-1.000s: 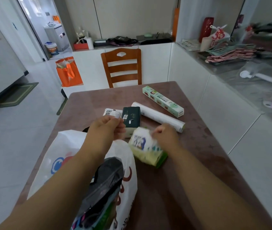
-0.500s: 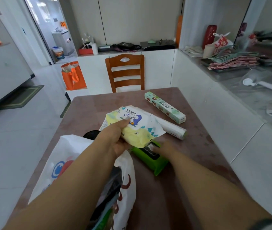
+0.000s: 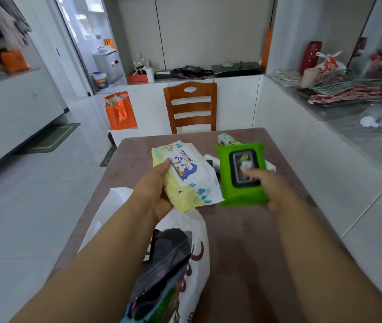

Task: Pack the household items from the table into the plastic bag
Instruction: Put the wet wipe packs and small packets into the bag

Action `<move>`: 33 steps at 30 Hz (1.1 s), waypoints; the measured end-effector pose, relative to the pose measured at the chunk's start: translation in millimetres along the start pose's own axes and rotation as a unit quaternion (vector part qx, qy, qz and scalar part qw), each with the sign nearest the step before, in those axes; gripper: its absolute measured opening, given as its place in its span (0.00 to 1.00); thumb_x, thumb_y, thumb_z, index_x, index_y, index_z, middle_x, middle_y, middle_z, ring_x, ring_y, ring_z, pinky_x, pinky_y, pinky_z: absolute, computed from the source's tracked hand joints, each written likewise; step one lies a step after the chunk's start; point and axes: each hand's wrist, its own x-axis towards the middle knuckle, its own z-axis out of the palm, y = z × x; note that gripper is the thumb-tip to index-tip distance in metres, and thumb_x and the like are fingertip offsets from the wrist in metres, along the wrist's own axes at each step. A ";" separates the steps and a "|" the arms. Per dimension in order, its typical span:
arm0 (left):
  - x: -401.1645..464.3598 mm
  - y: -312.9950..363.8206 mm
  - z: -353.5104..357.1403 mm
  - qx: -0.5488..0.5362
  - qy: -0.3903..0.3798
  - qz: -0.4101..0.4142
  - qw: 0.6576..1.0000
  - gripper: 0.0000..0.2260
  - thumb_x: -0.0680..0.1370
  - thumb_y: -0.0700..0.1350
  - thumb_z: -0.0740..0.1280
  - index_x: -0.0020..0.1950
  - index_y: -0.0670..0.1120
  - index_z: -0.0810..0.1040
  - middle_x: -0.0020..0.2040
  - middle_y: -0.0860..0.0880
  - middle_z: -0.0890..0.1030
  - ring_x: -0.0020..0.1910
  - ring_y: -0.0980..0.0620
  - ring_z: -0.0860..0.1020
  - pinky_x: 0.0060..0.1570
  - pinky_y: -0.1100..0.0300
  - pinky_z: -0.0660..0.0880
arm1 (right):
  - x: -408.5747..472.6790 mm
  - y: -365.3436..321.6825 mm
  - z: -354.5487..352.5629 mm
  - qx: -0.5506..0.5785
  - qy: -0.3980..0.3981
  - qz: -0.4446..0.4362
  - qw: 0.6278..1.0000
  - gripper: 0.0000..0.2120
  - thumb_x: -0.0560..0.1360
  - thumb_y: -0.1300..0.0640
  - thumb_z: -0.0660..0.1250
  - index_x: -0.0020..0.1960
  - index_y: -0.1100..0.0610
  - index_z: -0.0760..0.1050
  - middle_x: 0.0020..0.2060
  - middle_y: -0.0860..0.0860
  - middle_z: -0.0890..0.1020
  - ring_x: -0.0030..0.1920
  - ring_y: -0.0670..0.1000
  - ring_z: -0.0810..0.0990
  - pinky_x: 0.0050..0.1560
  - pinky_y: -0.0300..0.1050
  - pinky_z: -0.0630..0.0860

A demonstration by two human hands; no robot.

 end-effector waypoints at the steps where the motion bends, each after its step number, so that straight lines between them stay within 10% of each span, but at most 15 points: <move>1: -1.7 0.9 -2.5 0.013 0.003 0.001 1.000 0.09 0.80 0.48 0.64 0.55 0.45 0.79 0.39 0.45 0.87 0.44 0.42 0.84 0.42 0.42 0.79 | -12.2 -16.6 2.5 0.045 -0.034 -0.027 0.998 0.27 0.54 0.47 0.78 0.51 0.55 0.83 0.48 0.55 0.86 0.49 0.57 0.84 0.58 0.60 0.77; 5: -15.0 5.6 -13.5 0.035 0.000 -0.004 0.999 0.13 0.80 0.52 0.61 0.53 0.45 0.80 0.38 0.44 0.87 0.38 0.43 0.84 0.38 0.44 0.78 | -67.3 -67.2 28.1 0.125 -0.165 -0.087 0.975 0.05 0.64 0.55 0.71 0.37 0.52 0.86 0.43 0.55 0.87 0.44 0.55 0.85 0.54 0.57 0.78; 9: -35.3 18.3 -31.6 0.055 0.002 0.043 0.998 0.13 0.80 0.52 0.62 0.50 0.46 0.82 0.40 0.44 0.87 0.36 0.44 0.85 0.41 0.46 0.80 | -89.4 -74.2 48.0 0.178 -0.212 -0.072 0.958 0.13 0.71 0.55 0.67 0.30 0.51 0.85 0.37 0.52 0.86 0.36 0.51 0.85 0.47 0.54 0.81; 13: -53.8 27.9 -50.0 0.076 0.009 0.086 0.993 0.14 0.82 0.52 0.59 0.47 0.47 0.81 0.40 0.44 0.86 0.43 0.42 0.83 0.51 0.41 0.78 | -103.7 -66.4 75.8 0.170 -0.264 -0.021 0.949 0.17 0.65 0.52 0.70 0.52 0.56 0.82 0.44 0.55 0.86 0.42 0.55 0.86 0.48 0.57 0.81; 18: -68.7 31.5 -77.4 0.072 0.035 0.091 0.993 0.17 0.83 0.52 0.54 0.63 0.45 0.77 0.43 0.42 0.87 0.38 0.44 0.86 0.31 0.51 0.81 | -115.9 -28.7 123.7 0.102 -0.254 0.066 0.960 0.16 0.67 0.48 0.72 0.52 0.53 0.81 0.47 0.54 0.86 0.46 0.56 0.85 0.44 0.61 0.79; 22: -81.0 27.1 -87.2 0.116 0.036 0.103 0.987 0.13 0.83 0.43 0.56 0.51 0.41 0.79 0.32 0.46 0.85 0.30 0.50 0.84 0.30 0.58 0.79 | -127.1 -3.9 151.6 0.134 -0.342 0.104 0.924 0.37 0.56 0.50 0.80 0.64 0.56 0.77 0.61 0.59 0.80 0.62 0.61 0.78 0.65 0.63 0.71; 27: -91.8 28.9 -119.9 0.123 0.011 -0.015 0.992 0.34 0.80 0.65 0.45 0.63 0.41 0.77 0.55 0.38 0.81 0.53 0.41 0.79 0.53 0.49 0.76 | -132.7 26.3 165.6 0.187 -0.312 0.105 0.925 0.20 0.60 0.52 0.74 0.51 0.56 0.82 0.44 0.58 0.86 0.41 0.57 0.86 0.45 0.52 0.82; 33: -101.1 34.5 -174.3 0.319 0.069 -0.081 0.942 0.32 0.80 0.64 0.49 0.58 0.36 0.75 0.48 0.39 0.77 0.30 0.44 0.80 0.33 0.55 0.77 | -140.6 52.3 147.2 0.192 -0.309 0.110 0.925 0.19 0.52 0.53 0.79 0.42 0.57 0.86 0.38 0.59 0.86 0.35 0.58 0.85 0.36 0.53 0.82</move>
